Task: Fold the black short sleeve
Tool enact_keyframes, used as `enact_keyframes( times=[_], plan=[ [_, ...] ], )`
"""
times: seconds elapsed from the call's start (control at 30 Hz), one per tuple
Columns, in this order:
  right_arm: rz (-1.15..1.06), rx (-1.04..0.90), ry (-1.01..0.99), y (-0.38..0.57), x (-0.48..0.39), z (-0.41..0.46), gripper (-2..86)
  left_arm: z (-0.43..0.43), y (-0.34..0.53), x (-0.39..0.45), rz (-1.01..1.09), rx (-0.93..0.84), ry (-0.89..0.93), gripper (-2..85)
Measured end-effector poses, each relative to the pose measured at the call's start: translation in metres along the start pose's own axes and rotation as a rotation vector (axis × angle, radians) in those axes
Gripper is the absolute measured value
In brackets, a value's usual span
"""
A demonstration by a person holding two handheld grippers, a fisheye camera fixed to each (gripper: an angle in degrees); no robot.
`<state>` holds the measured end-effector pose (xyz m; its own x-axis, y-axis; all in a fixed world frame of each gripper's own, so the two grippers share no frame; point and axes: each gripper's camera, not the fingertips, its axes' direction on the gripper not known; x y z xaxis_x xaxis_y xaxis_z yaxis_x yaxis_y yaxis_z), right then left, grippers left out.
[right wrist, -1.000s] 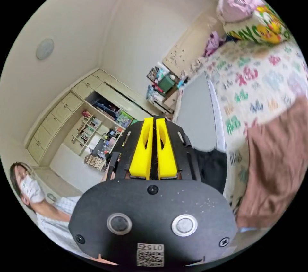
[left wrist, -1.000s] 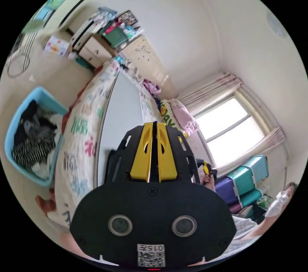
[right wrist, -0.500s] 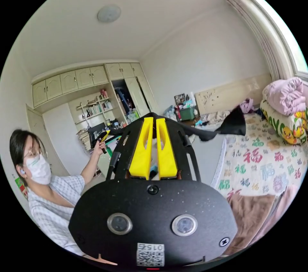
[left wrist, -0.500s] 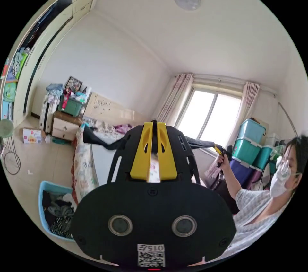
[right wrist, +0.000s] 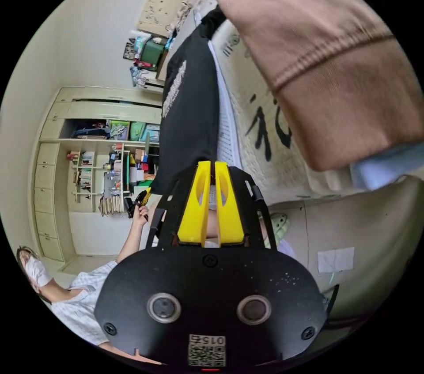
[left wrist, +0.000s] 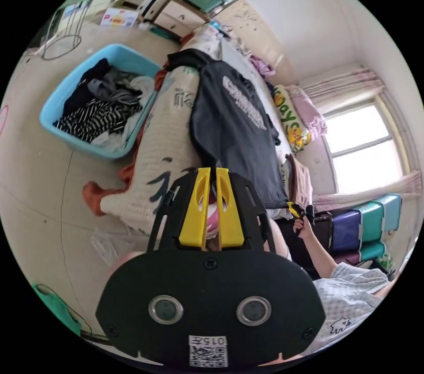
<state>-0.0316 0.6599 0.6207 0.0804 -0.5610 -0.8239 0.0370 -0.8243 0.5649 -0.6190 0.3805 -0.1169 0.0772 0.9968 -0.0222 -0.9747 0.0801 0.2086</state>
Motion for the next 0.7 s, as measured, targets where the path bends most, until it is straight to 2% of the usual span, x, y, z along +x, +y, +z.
enact_keyframes(
  times=[0.13,0.4,0.53,0.7],
  plan=[
    [-0.001,0.037,-0.034,0.005,0.022,-0.013,0.4,0.002,0.007,0.012,0.005,0.006,0.014,0.3],
    [-0.125,0.012,0.156,-0.005,0.01,-0.04,0.3,0.013,0.001,0.075,0.161,-0.073,-0.079,0.4],
    [-0.106,-0.035,0.247,-0.006,0.024,-0.027,0.3,0.039,-0.002,0.088,0.148,-0.14,-0.205,0.4],
    [-0.071,-0.032,0.293,-0.002,0.043,-0.015,0.3,0.059,-0.006,0.093,0.088,-0.194,-0.267,0.4]
  ],
)
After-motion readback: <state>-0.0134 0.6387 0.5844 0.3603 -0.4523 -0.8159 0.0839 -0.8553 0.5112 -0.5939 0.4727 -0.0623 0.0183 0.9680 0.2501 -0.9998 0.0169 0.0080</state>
